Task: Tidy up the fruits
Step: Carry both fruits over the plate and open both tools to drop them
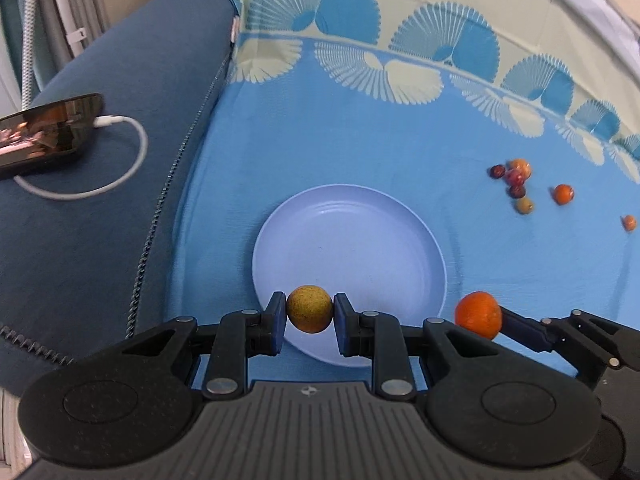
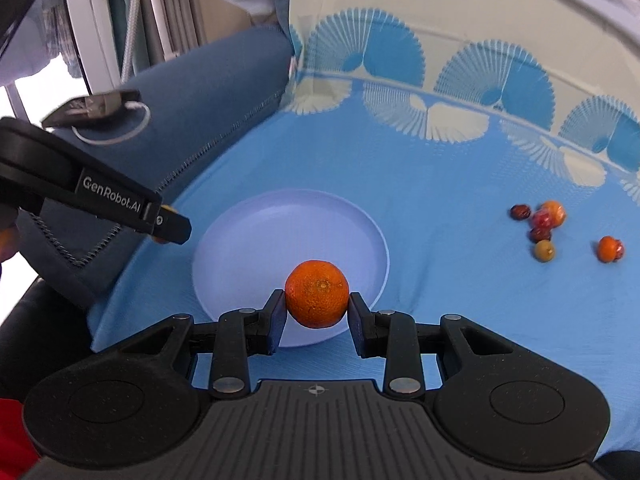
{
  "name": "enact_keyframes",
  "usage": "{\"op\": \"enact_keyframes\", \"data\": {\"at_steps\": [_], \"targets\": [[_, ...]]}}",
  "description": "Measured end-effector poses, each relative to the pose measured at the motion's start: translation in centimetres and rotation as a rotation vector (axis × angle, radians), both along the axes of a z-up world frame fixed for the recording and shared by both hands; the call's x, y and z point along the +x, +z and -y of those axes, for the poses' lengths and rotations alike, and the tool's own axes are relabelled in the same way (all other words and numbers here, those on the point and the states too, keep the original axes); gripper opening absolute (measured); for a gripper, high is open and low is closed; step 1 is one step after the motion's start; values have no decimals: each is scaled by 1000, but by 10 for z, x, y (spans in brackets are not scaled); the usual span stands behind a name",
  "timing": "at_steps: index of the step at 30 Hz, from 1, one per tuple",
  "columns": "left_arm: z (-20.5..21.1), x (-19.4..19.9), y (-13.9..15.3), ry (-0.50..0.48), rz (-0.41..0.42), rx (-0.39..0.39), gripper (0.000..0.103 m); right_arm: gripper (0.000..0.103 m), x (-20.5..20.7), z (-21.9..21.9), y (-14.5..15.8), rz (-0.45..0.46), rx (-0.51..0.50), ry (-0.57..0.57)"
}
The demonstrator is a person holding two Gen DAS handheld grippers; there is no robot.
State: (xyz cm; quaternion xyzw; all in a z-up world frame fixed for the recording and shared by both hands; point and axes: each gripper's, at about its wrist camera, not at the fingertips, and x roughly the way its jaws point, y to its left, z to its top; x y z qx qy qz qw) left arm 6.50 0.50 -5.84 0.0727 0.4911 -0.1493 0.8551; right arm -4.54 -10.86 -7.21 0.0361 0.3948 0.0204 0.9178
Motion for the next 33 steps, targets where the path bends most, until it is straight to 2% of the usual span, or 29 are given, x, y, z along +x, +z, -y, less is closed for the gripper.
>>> {"op": "enact_keyframes", "data": {"at_steps": [9,20,21,22,23,24,25,26,27,30,33], "targets": [[23,40,-37,-7,-60,69,27,35,41,7,-41,-85,11,6],[38,71,-75,-19,-127,139,28,36,67,7,-64,-157,10,19],[38,74,-75,-12,-125,139,30,36,69,7,-64,-159,11,16],[37,76,-73,-10,-123,128,37,37,72,8,-62,-155,7,9],[37,78,-69,-11,-120,109,64,48,74,9,-59,-149,1,2],[36,79,-64,-13,-110,87,93,63,74,9,-54,-139,-9,-2],[33,79,-56,-11,-85,66,102,71,73,10,-47,-119,-21,-5],[28,75,-47,-4,-46,45,103,85,71,10,-39,-101,-32,-9],[25,71,-38,-6,-17,37,103,90,66,10,-31,-82,-47,-10],[17,54,-21,-22,25,71,103,97,46,11,-10,-47,-55,8],[6,31,-15,-7,6,102,103,97,20,12,1,-59,-34,15]]}}
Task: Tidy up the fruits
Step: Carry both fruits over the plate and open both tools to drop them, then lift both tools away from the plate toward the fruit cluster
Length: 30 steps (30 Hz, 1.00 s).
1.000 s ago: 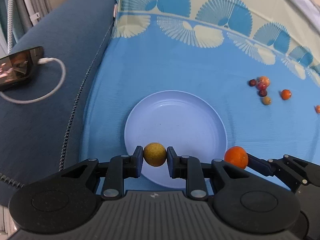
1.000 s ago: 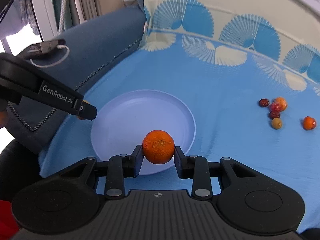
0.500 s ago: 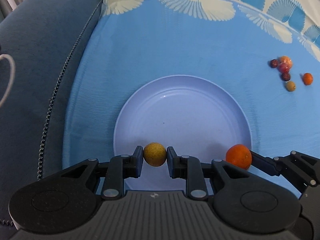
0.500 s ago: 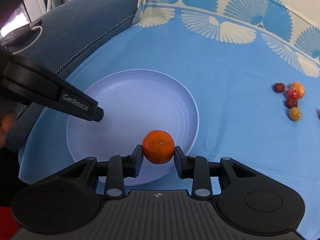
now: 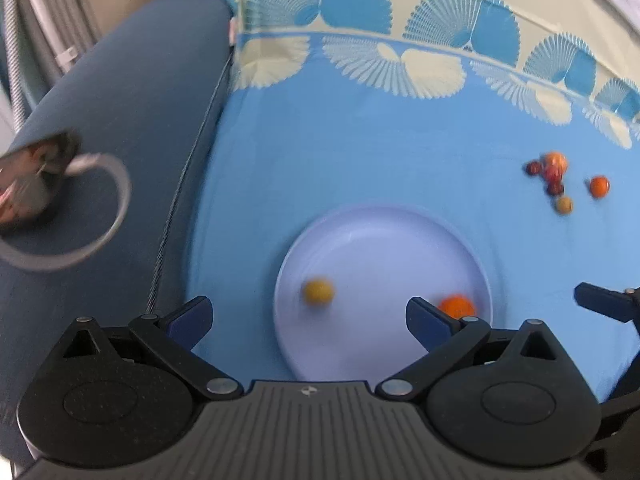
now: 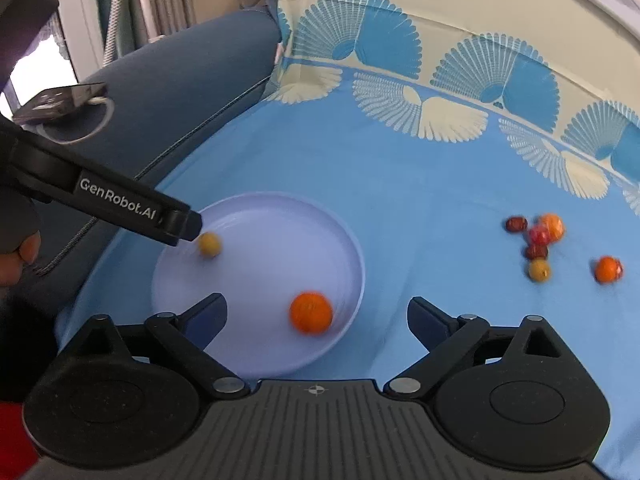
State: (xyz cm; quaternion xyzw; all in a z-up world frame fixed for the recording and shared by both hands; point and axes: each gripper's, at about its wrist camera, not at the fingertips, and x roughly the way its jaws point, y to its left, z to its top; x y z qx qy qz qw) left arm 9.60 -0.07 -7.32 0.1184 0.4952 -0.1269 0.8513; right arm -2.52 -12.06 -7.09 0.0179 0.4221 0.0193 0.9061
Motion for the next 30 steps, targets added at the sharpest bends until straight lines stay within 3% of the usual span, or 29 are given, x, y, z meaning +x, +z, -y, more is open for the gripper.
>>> {"op": "enact_keyframes", "data": {"at_steps": [4,8,12,20,30], "targets": [[-14,-29,8,40,-43,2,103,99,-30,-6,10,-9,21,1],[-25,-54,23,72,-45,-3,103,100,-40,-12,26,42,-21,-20],[-26,-78,44,73,12,-9,103,100,-54,-8,45,102,-6,-69],[-20,-119,78,45,129,-34,103,102,-95,-16,75,213,-52,-60],[-30,-155,100,48,187,-82,103,102,-135,-29,94,302,-104,-64]]}}
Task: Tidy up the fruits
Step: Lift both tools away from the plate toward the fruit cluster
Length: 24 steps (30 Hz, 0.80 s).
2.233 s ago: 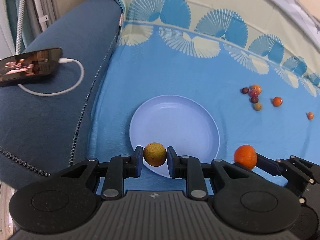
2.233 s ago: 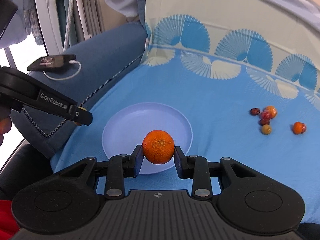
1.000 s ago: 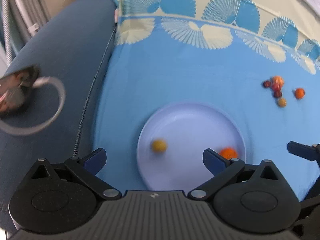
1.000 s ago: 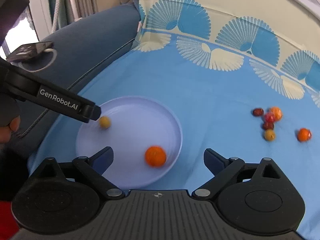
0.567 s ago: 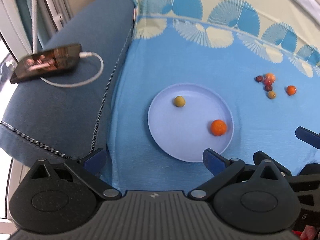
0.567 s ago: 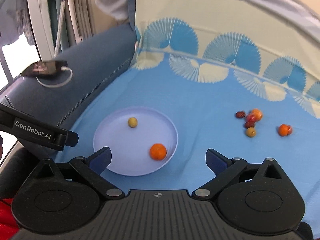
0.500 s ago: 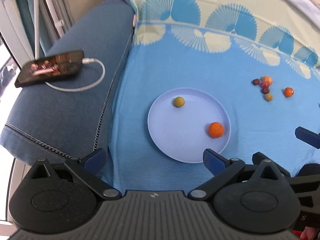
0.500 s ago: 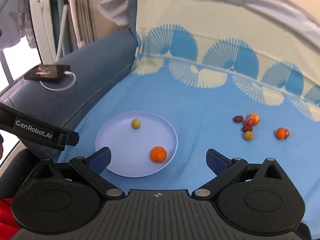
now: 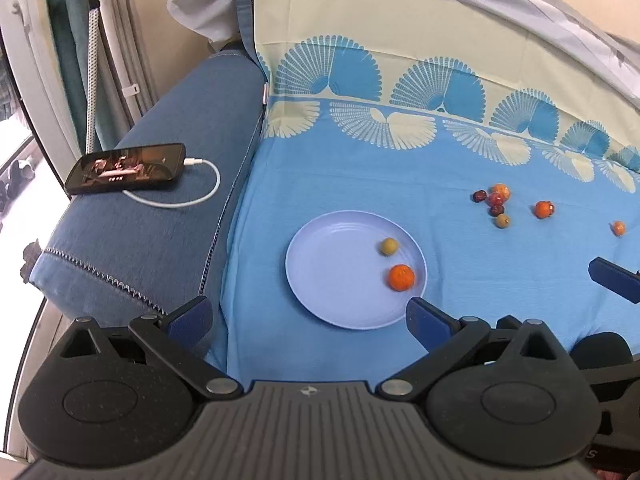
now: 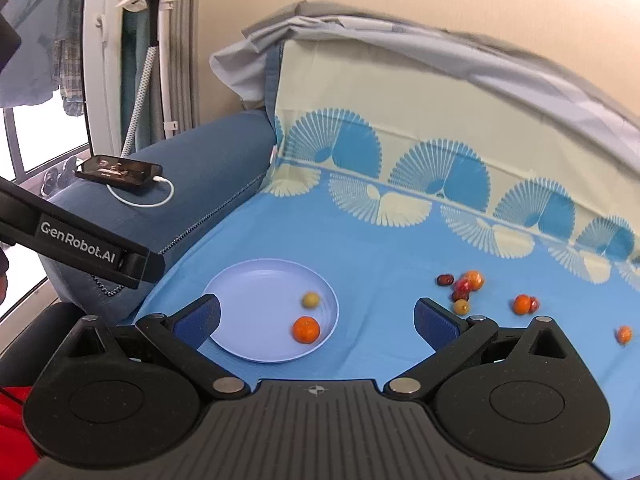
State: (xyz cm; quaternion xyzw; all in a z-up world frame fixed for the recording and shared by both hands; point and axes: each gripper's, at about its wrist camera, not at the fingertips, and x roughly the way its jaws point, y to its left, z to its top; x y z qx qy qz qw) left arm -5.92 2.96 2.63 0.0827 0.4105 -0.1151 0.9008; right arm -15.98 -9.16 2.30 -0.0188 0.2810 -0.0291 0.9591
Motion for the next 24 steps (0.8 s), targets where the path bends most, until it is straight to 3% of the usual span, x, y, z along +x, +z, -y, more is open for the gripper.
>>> {"op": "enact_keyframes", "data": {"at_steps": [6,18,24], "targets": [[-7,-6,8,18,34,-13,103,102,-10,-9,2,12,-26,29],[-8,-3,-15,1,-48,21,103,102,-11,-3,-10,11,19,8],[-4,2,-19,3,-44,46,103,102,-9,1,-15,13,27,20]]}}
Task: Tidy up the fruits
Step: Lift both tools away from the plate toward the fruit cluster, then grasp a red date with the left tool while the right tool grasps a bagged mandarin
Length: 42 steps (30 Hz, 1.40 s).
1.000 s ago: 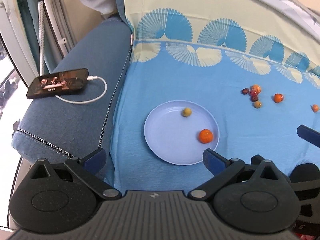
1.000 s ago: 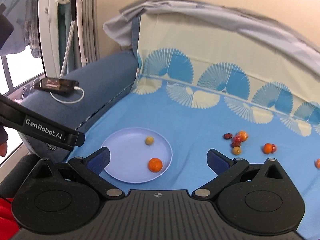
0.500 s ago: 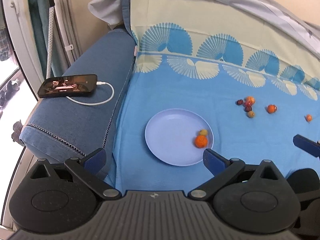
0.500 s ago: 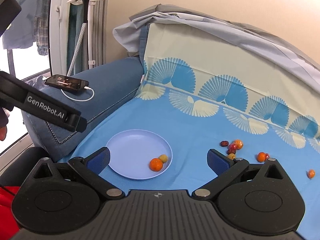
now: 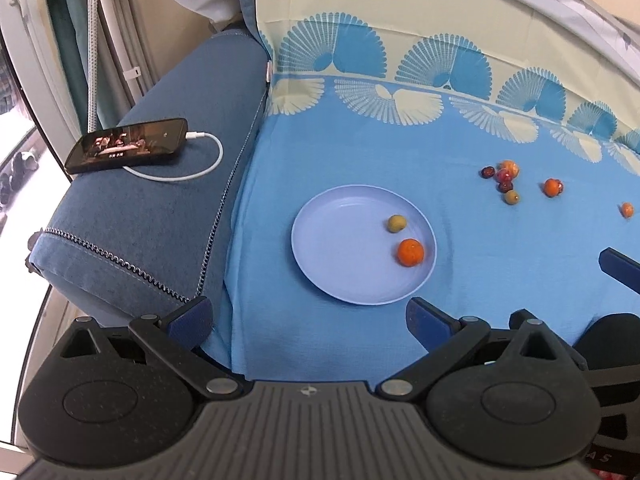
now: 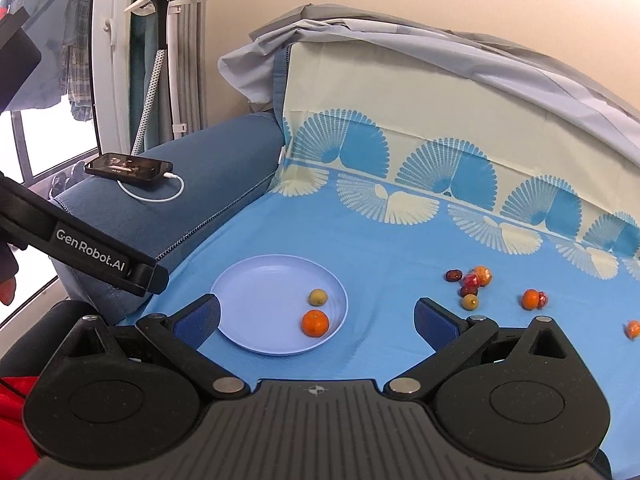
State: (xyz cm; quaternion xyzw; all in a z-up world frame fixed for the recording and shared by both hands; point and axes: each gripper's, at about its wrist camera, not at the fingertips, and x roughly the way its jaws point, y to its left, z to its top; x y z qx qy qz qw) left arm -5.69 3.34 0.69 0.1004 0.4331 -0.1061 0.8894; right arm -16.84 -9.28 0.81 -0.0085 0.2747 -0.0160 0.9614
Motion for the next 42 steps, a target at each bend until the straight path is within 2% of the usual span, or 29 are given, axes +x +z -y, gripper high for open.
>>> {"op": "enact_keyframes", "data": {"at_steps": [8,15,21,27,33,38,42], "targets": [[14,16,-17,2,-50,50,103,102,8,13,-12,-15,36,0],[41,38,-26,-13,-100,61,103,102,19,48,-26,-39,119,-99],[93,67,-35,-84,-155,33,103,102,26,93,-41,-36,125,-229],[163,115,-56,-142,-233,2,103,102,44,177,-66,-48,142,-474],[265,169,-78,-238,-230,9,103,102,52,277,-87,-11,78,-694],[351,208,-121,-307,-309,20,103,102,45,386,-112,3,99,-898],[389,228,-156,-323,-355,36,103,102,50,482,-142,-31,125,-1042]]}}
